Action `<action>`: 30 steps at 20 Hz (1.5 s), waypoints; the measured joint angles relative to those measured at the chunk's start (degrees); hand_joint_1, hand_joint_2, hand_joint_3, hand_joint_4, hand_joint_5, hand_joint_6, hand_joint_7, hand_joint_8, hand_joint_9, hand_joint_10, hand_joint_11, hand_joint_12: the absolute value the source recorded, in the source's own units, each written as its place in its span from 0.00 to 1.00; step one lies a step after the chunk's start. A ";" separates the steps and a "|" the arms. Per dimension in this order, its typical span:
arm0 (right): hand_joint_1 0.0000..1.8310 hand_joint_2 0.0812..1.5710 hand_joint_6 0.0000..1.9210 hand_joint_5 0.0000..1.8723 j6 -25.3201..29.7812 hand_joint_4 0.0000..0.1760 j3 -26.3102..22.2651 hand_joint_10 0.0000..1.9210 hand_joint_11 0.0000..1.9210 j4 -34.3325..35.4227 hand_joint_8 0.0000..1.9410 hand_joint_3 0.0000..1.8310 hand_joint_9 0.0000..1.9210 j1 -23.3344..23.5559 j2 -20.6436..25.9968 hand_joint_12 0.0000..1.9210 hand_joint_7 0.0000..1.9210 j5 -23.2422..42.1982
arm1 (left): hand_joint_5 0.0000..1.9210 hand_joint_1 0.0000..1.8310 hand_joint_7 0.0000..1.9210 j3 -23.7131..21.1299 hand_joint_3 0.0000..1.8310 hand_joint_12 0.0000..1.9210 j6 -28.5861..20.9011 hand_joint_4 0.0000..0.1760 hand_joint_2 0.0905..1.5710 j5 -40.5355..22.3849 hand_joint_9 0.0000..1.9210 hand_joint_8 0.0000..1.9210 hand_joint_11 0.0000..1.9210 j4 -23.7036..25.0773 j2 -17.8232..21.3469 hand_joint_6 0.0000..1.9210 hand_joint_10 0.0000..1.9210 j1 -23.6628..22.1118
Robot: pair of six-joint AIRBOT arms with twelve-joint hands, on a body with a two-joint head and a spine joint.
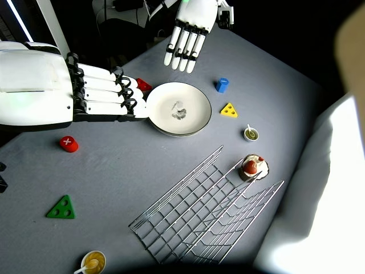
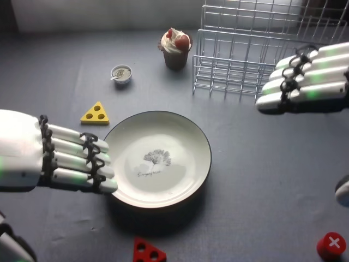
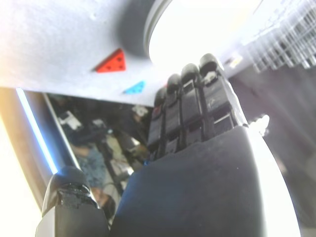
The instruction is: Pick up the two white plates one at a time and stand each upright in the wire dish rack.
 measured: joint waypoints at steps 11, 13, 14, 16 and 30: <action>0.00 0.60 0.00 0.09 -0.02 0.00 -1.73 0.00 0.09 -2.14 0.00 0.00 0.09 1.31 -0.68 0.00 0.09 0.35 | 0.07 0.00 0.10 0.31 0.00 0.01 0.00 0.00 0.59 7.63 0.09 0.00 0.08 1.07 -5.27 0.00 0.00 -0.76; 0.00 0.60 0.00 0.10 0.00 0.00 -1.44 0.00 0.09 -2.54 0.00 0.00 0.09 1.31 -0.72 0.00 0.10 0.46 | 0.07 0.00 0.10 0.76 0.00 0.01 -0.02 0.00 0.59 8.44 0.09 0.00 0.08 1.40 -5.99 0.00 0.00 -0.57; 0.00 0.60 0.00 0.10 -0.02 0.00 -1.33 0.00 0.09 -2.51 0.00 0.00 0.10 1.31 -0.72 0.00 0.10 0.39 | 0.07 0.00 0.10 0.90 0.00 0.01 -0.07 0.00 0.59 8.76 0.10 0.00 0.08 1.09 -6.12 0.00 0.00 -0.31; 0.01 0.60 0.00 0.11 -0.02 0.00 -1.22 0.00 0.10 -2.40 0.00 0.00 0.11 1.31 -0.70 0.00 0.11 0.17 | 0.06 0.00 0.09 1.29 0.00 0.01 0.00 0.00 0.59 9.29 0.09 0.00 0.07 1.07 -6.45 0.00 0.00 0.13; 0.01 0.61 0.00 0.11 -2.19 0.00 -1.66 0.00 0.11 -1.51 0.00 0.00 0.12 1.01 -0.70 0.01 0.12 0.15 | 0.07 0.00 0.10 3.89 0.00 0.01 -0.02 0.00 0.60 12.61 0.09 0.00 0.08 0.87 -9.57 0.00 0.00 1.70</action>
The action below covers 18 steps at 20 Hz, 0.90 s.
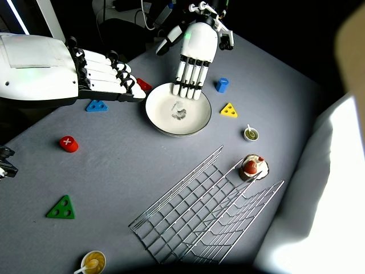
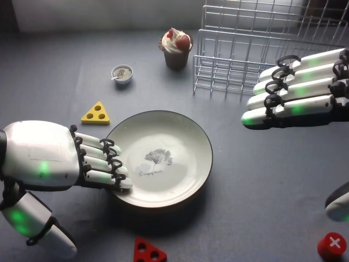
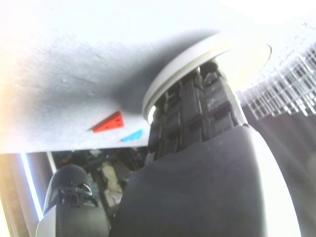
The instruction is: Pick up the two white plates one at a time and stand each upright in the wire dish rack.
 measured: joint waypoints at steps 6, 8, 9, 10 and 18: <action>0.00 0.60 0.00 0.11 -5.05 0.00 0.02 0.00 0.10 0.07 0.00 0.00 0.11 -1.20 -0.31 0.00 0.12 -0.76 | 0.07 0.00 0.10 0.83 0.00 0.00 -0.02 0.00 0.60 0.04 0.09 0.00 0.07 -0.31 -0.81 0.00 0.00 0.00; 0.00 0.61 0.00 0.10 -5.62 0.00 0.17 0.00 0.09 -0.13 0.00 0.00 0.10 -1.25 -0.81 0.00 0.11 -1.18 | 0.07 0.00 0.10 0.83 0.00 0.00 0.00 0.00 0.60 0.09 0.09 0.00 0.07 -0.72 -1.53 0.00 0.00 -0.02; 0.00 0.61 0.00 0.09 -5.62 0.00 0.44 0.00 0.08 0.04 0.00 0.00 0.10 -1.36 -1.07 0.00 0.10 -1.18 | 0.07 0.00 0.10 0.83 0.00 0.01 0.00 0.00 0.60 0.26 0.10 0.00 0.08 -0.90 -2.08 0.00 0.00 -0.02; 0.00 0.61 0.00 0.09 -5.64 0.00 0.76 0.00 0.08 0.63 0.00 0.00 0.09 -1.66 -1.36 0.00 0.10 -1.27 | 0.07 0.00 0.10 0.83 0.00 0.00 0.00 0.00 0.60 0.55 0.09 0.00 0.08 -1.18 -2.60 0.00 0.00 0.00; 0.24 0.61 0.00 0.08 -16.76 0.00 3.17 0.00 0.11 8.94 0.00 0.00 0.10 -5.64 -5.81 0.01 0.10 -1.99 | 0.07 0.00 0.10 0.70 0.00 0.00 0.02 0.00 0.60 2.51 0.09 0.00 0.08 -4.17 -5.88 0.00 0.00 -0.11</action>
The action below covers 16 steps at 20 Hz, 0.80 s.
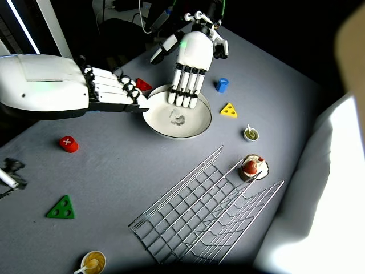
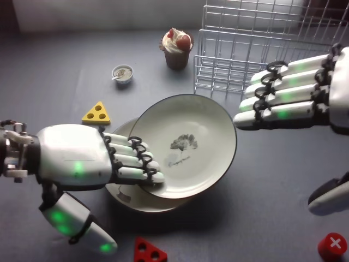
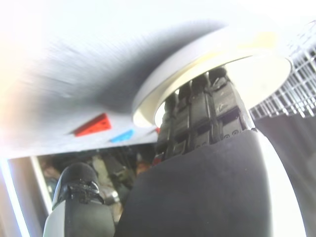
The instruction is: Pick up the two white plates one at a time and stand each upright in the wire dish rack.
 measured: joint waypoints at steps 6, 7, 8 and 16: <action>0.64 0.58 0.00 0.12 -17.18 0.00 -0.20 0.00 0.17 8.07 0.00 0.00 0.15 -3.52 -3.19 0.03 0.13 -1.11 | 0.06 0.00 0.10 -0.31 0.00 0.01 0.00 0.00 0.60 1.53 0.09 0.00 0.08 0.07 -1.51 0.00 0.00 -1.33; 0.67 0.58 0.00 0.11 -17.94 0.00 -0.20 0.00 0.16 9.29 0.00 0.00 0.13 -3.50 -3.54 0.02 0.11 -1.07 | 0.07 0.00 0.10 -0.31 0.00 0.01 0.00 0.00 0.60 1.75 0.09 0.00 0.08 0.09 -1.68 0.00 0.00 -1.53; 0.69 0.57 0.01 0.14 -18.93 0.00 -0.20 0.00 0.17 9.64 0.00 0.00 0.14 -3.52 -3.82 0.03 0.12 -1.09 | 0.07 0.00 0.10 -0.31 0.00 0.00 -0.02 0.00 0.60 1.88 0.10 0.00 0.08 0.07 -1.81 0.00 0.00 -1.53; 0.70 0.59 0.00 0.18 -29.05 0.00 2.38 0.00 0.17 15.80 0.00 0.01 0.14 -7.89 -9.86 0.02 0.15 -3.91 | 0.06 0.00 0.09 -1.14 0.00 0.00 -0.02 0.00 0.61 3.54 0.08 0.00 0.07 0.39 -2.45 0.00 0.00 -2.95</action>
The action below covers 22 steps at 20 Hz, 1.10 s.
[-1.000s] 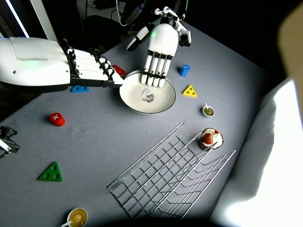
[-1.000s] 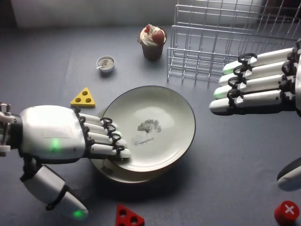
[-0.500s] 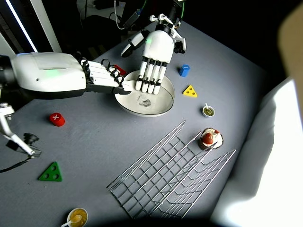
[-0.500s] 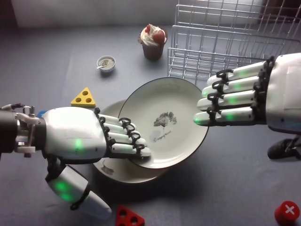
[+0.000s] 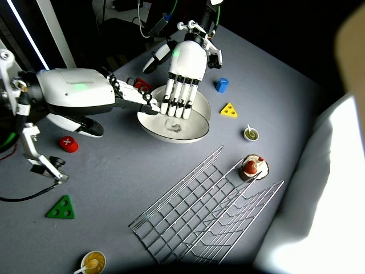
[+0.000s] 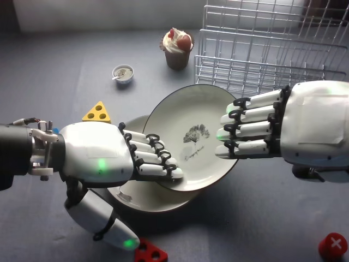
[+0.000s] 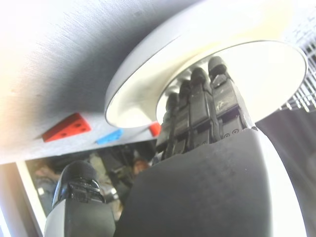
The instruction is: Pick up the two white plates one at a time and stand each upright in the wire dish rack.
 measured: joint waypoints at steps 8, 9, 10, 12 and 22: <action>0.70 0.58 0.00 0.20 -10.67 0.00 0.63 0.00 0.18 8.66 0.00 0.00 0.14 -0.39 -5.31 0.03 0.17 -1.07 | 0.06 0.00 0.08 -0.35 0.00 0.00 0.00 0.00 0.61 0.68 0.08 0.00 0.07 0.02 -0.31 0.00 0.00 -0.70; 0.70 0.58 0.00 0.20 -11.21 0.00 1.01 0.00 0.18 8.96 0.00 0.00 0.14 -0.39 -5.99 0.03 0.17 -1.03 | 0.06 0.00 0.08 -0.35 0.00 0.00 0.00 0.00 0.61 0.72 0.08 0.00 0.07 0.02 -0.31 0.00 0.00 -0.70; 0.70 0.57 0.01 0.21 -11.65 0.00 1.66 0.01 0.20 9.88 0.01 0.00 0.17 -0.39 -7.02 0.03 0.18 -1.46 | 0.06 0.00 0.09 -0.35 0.00 0.00 0.00 0.00 0.61 0.72 0.08 0.00 0.07 -0.11 -0.31 0.00 0.00 -0.70; 0.69 0.58 0.00 0.20 -11.91 0.00 3.08 0.00 0.19 11.23 0.00 0.00 0.16 -0.39 -8.31 0.03 0.16 -2.36 | 0.05 0.00 0.08 -0.35 0.00 0.00 0.00 0.00 0.61 0.70 0.07 0.00 0.07 -0.33 -0.31 0.00 0.00 -0.70; 0.76 0.68 0.01 0.45 -19.50 0.00 8.50 0.01 0.43 19.47 0.01 0.00 0.43 -1.05 -13.90 0.14 0.43 -3.28 | 0.06 0.00 0.08 -0.17 0.00 0.00 -0.02 0.00 0.61 0.66 0.08 0.00 0.07 -0.70 -0.35 0.00 0.00 -0.68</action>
